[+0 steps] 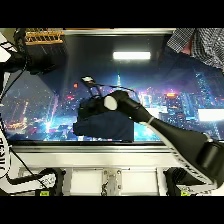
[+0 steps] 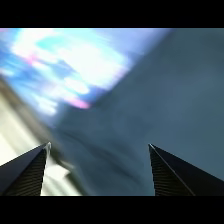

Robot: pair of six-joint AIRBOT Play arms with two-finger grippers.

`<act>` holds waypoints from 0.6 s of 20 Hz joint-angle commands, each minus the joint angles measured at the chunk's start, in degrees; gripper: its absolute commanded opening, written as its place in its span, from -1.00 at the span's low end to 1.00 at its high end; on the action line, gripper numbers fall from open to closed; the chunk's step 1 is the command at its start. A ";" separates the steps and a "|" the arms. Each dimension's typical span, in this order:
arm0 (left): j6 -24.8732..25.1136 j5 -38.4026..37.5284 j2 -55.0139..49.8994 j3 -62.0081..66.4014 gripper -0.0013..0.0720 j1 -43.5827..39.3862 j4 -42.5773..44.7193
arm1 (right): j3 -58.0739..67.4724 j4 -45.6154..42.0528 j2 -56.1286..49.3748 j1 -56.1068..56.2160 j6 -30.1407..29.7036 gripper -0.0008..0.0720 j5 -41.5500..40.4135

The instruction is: Fold the clothes and pants, and hang the long-sleeved shirts on hangers.

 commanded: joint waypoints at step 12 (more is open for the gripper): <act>1.14 11.63 11.78 -29.94 -0.95 -13.99 -0.13 | -47.21 31.01 14.38 -31.12 -19.67 0.88 -6.97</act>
